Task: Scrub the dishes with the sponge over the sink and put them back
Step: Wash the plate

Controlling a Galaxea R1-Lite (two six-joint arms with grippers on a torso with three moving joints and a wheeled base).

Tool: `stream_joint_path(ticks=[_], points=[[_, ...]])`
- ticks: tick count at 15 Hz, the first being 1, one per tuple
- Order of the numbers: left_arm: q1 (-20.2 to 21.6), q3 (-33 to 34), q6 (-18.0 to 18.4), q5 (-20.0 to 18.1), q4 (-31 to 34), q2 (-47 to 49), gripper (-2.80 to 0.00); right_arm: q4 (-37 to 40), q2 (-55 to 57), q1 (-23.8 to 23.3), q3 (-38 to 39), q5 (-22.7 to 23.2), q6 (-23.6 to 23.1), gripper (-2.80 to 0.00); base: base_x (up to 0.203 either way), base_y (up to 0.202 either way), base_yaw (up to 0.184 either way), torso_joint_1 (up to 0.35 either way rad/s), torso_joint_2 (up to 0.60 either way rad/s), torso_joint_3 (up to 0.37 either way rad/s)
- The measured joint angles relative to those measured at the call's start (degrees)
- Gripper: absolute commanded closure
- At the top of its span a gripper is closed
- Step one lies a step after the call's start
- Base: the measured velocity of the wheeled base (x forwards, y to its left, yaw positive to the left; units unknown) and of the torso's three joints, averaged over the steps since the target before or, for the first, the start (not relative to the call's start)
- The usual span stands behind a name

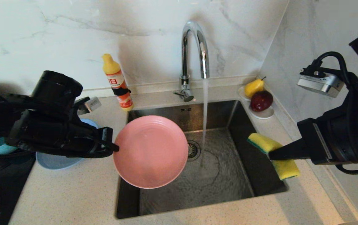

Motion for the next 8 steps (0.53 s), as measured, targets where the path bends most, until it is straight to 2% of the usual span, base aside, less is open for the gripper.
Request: stream_joint_path(ticks=[3, 8], points=[[-4.12, -2.0, -4.07, 0.55, -0.41, 2.64, 0.0, 0.0, 0.0, 0.0, -0.03, 0.02, -0.1, 0.0, 0.0, 0.0, 0.0, 0.0, 0.0, 0.0], [-11.36, -3.71, -10.32, 7.38, -7.19, 8.64, 0.0, -0.02, -0.54, 0.0, 0.29, 0.43, -0.83, 0.0, 0.0, 0.0, 0.0, 0.0, 0.0, 0.0]])
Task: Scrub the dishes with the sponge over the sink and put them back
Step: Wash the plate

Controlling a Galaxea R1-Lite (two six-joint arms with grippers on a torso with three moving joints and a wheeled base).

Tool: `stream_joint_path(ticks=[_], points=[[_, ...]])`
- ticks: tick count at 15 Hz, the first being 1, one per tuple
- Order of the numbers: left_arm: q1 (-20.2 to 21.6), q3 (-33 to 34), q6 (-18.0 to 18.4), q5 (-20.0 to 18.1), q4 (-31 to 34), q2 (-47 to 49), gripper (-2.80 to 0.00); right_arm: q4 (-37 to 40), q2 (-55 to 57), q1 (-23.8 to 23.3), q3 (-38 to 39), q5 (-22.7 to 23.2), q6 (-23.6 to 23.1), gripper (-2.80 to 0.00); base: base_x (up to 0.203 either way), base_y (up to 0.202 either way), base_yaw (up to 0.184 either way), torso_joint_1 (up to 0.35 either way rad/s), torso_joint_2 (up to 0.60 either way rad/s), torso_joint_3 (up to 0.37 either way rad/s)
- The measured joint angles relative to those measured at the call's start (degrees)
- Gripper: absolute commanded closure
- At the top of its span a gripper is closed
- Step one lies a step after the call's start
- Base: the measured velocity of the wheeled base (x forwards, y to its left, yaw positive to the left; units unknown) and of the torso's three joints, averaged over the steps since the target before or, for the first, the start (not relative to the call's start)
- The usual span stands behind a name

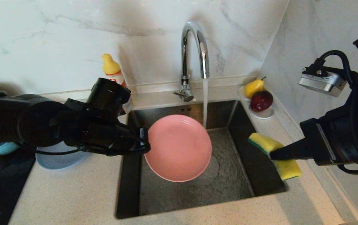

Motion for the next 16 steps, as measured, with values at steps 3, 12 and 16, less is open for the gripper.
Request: stream_joint_path(ticks=[3, 12, 16], points=[[-2.33, -1.55, -1.57, 0.61, -0.15, 2.67, 0.0, 0.02, -0.27, -0.08, 0.09, 0.35, -0.08, 0.0, 0.0, 0.0, 0.0, 0.0, 0.0, 0.0], [-7.18, -10.66, -4.27, 1.86, 0.39, 10.27, 0.0, 0.0, -0.33, -0.04, 0.01, 0.9, -0.37, 0.0, 0.0, 0.0, 0.0, 0.0, 0.0, 0.0], [-7.49, -13.59, -5.89, 4.19, -0.02, 13.9, 0.0, 0.02, -0.57, -0.09, 0.17, 0.98, -1.07, 0.0, 0.0, 0.0, 0.0, 0.0, 0.0, 0.0]])
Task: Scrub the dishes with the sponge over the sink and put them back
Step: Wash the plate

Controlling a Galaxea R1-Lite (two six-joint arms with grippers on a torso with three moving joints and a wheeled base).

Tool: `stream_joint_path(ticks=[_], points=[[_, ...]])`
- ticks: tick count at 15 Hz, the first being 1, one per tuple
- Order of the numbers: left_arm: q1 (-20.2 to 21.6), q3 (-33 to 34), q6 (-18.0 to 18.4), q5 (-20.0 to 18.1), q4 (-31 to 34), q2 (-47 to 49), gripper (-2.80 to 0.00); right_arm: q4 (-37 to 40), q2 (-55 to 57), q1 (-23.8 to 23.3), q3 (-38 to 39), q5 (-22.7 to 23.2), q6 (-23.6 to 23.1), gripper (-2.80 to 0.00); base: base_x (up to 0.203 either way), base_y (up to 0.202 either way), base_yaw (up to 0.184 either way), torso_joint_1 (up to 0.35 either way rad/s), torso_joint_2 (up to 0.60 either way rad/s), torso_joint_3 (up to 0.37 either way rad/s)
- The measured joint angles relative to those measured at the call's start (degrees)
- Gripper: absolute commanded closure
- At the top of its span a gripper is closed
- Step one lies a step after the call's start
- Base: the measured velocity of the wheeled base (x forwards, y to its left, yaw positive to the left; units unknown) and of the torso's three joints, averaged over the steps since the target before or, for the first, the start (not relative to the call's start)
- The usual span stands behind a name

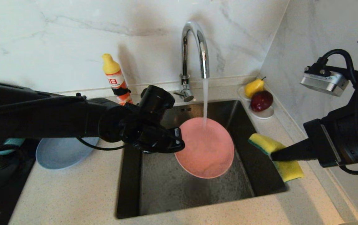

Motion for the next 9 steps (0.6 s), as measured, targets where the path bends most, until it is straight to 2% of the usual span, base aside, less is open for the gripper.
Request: stream_joint_path(ticks=[2, 4, 7, 9], points=[[-0.02, -2.71, -2.51, 2.37, 0.22, 2.3, 0.0, 0.0, -0.11, 0.0, 0.02, 0.01, -0.01, 0.0, 0.0, 0.0, 0.0, 0.0, 0.0, 0.0], [0.0, -3.77, -4.09, 2.72, 0.4, 3.65, 0.0, 0.01, -0.22, 0.0, 0.02, 0.02, -0.09, 0.0, 0.0, 0.0, 0.0, 0.0, 0.0, 0.0], [0.14, -2.87, -3.67, 3.17, 0.93, 3.19, 0.0, 0.02, -0.35, -0.06, 0.04, 0.05, -0.11, 0.0, 0.0, 0.0, 0.0, 0.0, 0.0, 0.0], [0.54, -0.58, -2.08, 4.98, 0.94, 0.67, 0.0, 0.0, -0.38, -0.04, 0.28, 0.37, -0.12, 0.0, 0.0, 0.0, 0.0, 0.0, 0.0, 0.0]])
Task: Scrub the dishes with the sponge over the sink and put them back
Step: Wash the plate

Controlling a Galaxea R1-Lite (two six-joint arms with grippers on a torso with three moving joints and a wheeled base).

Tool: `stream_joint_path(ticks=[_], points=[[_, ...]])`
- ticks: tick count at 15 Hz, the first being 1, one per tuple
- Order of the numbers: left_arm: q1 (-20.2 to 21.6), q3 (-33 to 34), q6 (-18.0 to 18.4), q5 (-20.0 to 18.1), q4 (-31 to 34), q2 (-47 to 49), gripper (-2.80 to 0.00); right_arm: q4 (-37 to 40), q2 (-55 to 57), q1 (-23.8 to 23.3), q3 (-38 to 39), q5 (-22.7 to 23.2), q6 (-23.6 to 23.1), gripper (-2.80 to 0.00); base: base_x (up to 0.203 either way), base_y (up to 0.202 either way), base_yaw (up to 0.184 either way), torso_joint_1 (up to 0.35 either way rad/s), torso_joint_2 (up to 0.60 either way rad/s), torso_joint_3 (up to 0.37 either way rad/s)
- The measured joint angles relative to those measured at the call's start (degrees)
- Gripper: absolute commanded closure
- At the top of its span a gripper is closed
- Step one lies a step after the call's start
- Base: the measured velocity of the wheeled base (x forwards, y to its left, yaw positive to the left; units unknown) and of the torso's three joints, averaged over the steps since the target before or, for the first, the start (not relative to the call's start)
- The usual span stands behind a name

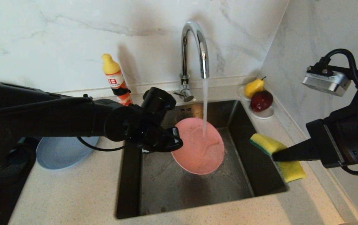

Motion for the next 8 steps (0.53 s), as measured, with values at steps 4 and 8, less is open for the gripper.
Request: stream_joint_path(ticks=[4, 8], points=[[0.39, 5.13, 5.02, 7.99, -0.17, -7.54, 0.0, 0.07, -0.12, 1.83, 0.44, 2.57, 0.0, 0.0, 0.0, 0.0, 0.0, 0.0, 0.0, 0.0], [0.43, 11.85, 9.24, 15.79, -0.8, -15.95, 0.0, 0.08, -0.48, 4.12, 0.92, 2.74, 0.0, 0.0, 0.0, 0.0, 0.0, 0.0, 0.0, 0.0]])
